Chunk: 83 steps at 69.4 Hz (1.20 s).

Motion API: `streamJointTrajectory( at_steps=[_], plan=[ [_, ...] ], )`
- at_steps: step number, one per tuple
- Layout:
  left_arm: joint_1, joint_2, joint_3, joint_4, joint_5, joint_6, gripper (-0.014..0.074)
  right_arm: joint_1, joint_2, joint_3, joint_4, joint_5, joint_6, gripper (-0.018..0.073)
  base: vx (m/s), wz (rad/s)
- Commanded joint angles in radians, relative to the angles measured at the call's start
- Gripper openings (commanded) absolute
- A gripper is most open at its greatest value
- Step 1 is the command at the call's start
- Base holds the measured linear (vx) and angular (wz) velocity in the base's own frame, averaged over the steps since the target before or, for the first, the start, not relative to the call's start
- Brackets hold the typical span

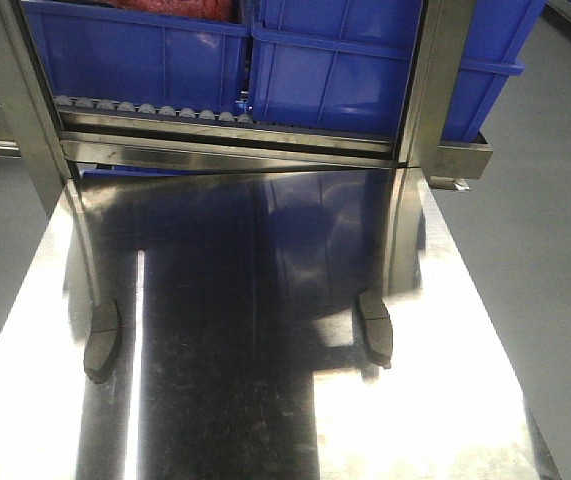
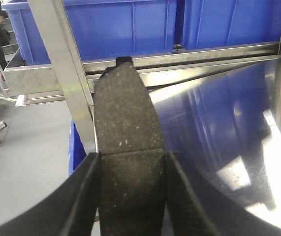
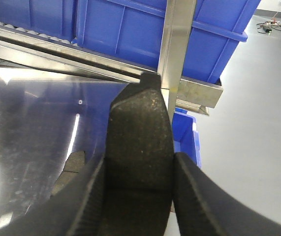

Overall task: Move and align brake pads A on conveyor
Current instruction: 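Close the right gripper on the pad and lift it off the table, then drive the base away from the table holding a pad in each gripper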

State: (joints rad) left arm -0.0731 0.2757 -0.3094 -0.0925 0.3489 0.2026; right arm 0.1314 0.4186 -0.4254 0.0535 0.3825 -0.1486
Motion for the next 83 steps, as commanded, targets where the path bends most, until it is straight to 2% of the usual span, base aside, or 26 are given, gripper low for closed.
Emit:
streamJointTrajectory(
  at_steps=[1,45,83],
  plan=[
    [-0.007,0.004,-0.031,-0.014,-0.101,-0.002,0.0183,-0.001,0.001,-0.031,0.001,-0.104,-0.010,0.0095,0.00,0.00],
    [-0.007,0.004,-0.031,-0.014,-0.101,-0.002,0.0183,-0.001,0.001,-0.031,0.001,-0.099,-0.009,0.0095,-0.01,0.02],
    [-0.007,0.004,-0.031,-0.014,-0.101,-0.002,0.0183,-0.001,0.001,-0.031,0.001,-0.098,-0.010,0.0095,-0.13,0.28]
  ],
)
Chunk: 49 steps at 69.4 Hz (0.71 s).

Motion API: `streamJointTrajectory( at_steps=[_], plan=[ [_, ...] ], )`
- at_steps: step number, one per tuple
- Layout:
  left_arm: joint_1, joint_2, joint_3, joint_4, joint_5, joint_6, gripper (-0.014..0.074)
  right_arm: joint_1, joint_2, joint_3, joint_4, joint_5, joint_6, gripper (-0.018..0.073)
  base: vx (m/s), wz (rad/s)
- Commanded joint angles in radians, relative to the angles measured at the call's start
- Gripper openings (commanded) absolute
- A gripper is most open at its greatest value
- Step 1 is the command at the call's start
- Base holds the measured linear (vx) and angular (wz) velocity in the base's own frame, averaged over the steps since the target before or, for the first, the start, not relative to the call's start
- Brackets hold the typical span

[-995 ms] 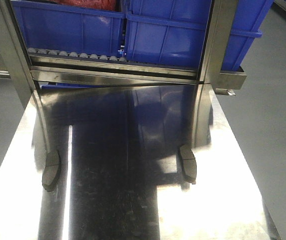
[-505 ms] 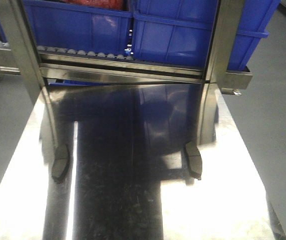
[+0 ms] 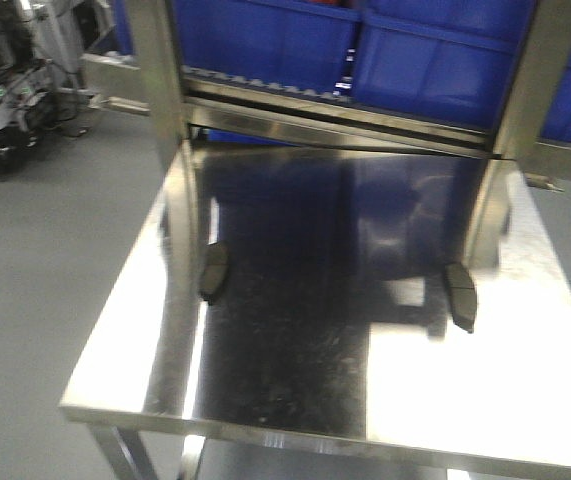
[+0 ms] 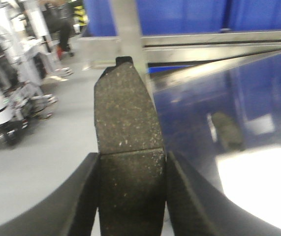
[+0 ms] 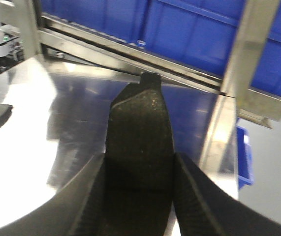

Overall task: Move and align brake pads A on conveyor
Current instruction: 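Drive the base away from the table holding a pad in each gripper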

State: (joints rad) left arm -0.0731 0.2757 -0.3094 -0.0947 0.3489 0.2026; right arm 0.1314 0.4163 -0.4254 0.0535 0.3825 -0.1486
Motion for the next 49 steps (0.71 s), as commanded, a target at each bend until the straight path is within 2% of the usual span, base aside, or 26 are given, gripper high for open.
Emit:
streamJointTrajectory(
  at_steps=[1,24,49],
  plan=[
    [-0.007,0.004,-0.031,-0.011,-0.101,-0.002,0.0183,-0.001,0.004,-0.031,0.001,-0.098,-0.010,0.0095,-0.09,0.46],
    [-0.007,0.004,-0.031,-0.011,-0.101,-0.002,0.0183,-0.001,0.004,-0.031,0.001,-0.098,-0.010,0.0095,-0.07,0.55],
    [-0.007,0.004,-0.031,-0.011,-0.101,-0.002,0.0183,-0.001,0.004,-0.031,0.001,-0.098,-0.011,0.0095,0.00,0.79]
  ],
)
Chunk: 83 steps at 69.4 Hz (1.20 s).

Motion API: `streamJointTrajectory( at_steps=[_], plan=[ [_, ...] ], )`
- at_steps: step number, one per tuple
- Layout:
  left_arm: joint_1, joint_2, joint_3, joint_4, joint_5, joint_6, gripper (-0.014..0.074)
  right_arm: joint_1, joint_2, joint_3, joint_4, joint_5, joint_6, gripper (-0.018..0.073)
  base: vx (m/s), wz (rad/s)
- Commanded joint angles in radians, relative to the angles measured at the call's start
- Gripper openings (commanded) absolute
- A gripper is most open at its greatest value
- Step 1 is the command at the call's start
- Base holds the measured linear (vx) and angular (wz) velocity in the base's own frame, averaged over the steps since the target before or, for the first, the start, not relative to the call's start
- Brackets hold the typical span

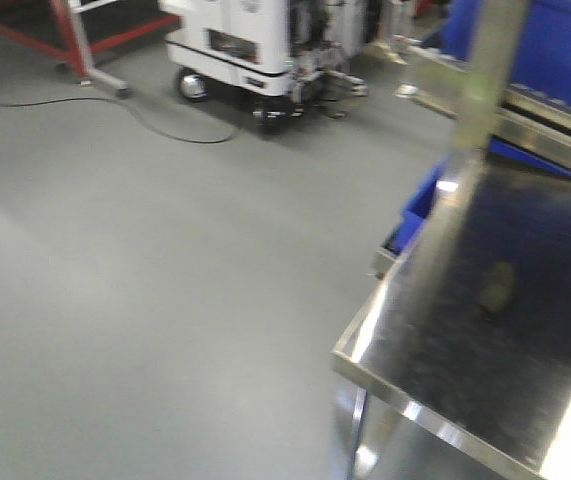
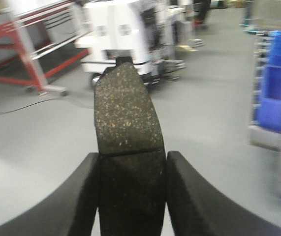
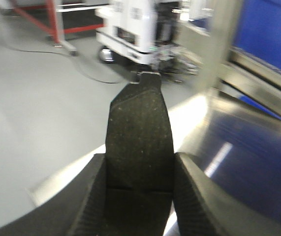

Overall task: Move and align brake pads A on conveyor
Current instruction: 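Drive the base away from the table holding a pad in each gripper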

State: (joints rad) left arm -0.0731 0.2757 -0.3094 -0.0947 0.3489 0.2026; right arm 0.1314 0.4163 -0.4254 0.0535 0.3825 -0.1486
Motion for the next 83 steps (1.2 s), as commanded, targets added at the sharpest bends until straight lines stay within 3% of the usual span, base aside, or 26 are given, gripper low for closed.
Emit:
streamJointTrajectory(
  at_steps=[1,83],
  plan=[
    [-0.007,0.004,-0.031,-0.011,-0.101,-0.002,0.0183,-0.001,0.004,-0.031,0.001,-0.098,-0.011,0.0095,0.04,0.80],
    [-0.007,0.004,-0.031,-0.011,-0.101,-0.002,0.0183,-0.001,0.004,-0.031,0.001,-0.097,-0.011,0.0096,0.13,0.61]
  ],
)
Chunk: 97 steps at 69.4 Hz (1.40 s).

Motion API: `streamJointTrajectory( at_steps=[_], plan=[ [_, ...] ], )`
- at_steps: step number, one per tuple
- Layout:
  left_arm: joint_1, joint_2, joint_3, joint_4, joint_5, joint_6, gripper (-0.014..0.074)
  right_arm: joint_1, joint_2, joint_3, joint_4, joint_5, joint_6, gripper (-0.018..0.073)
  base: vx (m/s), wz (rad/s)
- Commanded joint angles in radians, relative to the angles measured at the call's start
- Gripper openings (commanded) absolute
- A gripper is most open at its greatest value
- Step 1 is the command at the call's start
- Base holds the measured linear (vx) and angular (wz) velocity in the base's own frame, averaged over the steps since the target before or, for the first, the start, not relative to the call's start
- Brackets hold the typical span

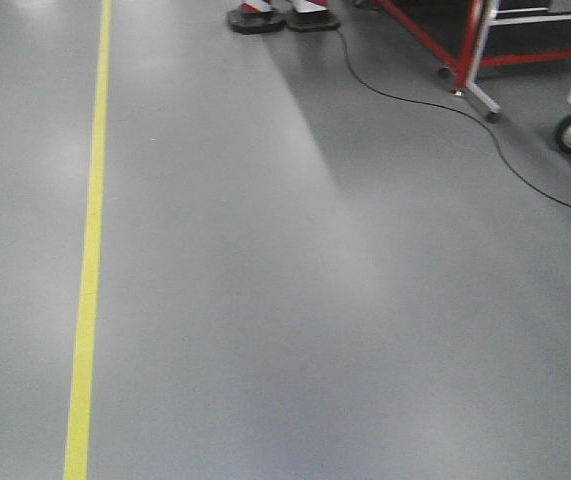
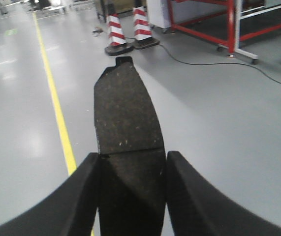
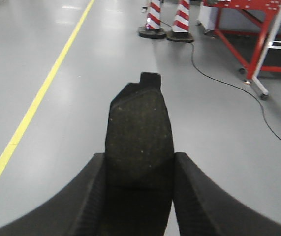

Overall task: Move and align brake pads A on conveyor
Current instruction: 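Drive the base away from the table holding a pad in each gripper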

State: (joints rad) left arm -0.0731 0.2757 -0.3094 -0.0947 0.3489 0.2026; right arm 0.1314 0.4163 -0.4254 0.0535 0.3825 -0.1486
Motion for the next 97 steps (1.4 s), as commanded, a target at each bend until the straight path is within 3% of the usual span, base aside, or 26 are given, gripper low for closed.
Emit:
streamJointTrajectory(
  at_steps=[1,44,97],
  plan=[
    [-0.007,0.004,-0.031,-0.011,-0.101,-0.002,0.0183,-0.001,0.004,-0.031,0.001,-0.097,-0.011,0.0097,0.25,0.40],
    [-0.007,0.004,-0.031,-0.011,-0.101,-0.002,0.0183,-0.001,0.004,-0.031,0.001,-0.098,-0.011,0.0097,0.39,0.17],
    [-0.007,0.004,-0.031,-0.011,-0.101,-0.002,0.0183,-0.001,0.004,-0.031,0.001,-0.097,-0.011,0.0097,0.57,0.16]
  ],
)
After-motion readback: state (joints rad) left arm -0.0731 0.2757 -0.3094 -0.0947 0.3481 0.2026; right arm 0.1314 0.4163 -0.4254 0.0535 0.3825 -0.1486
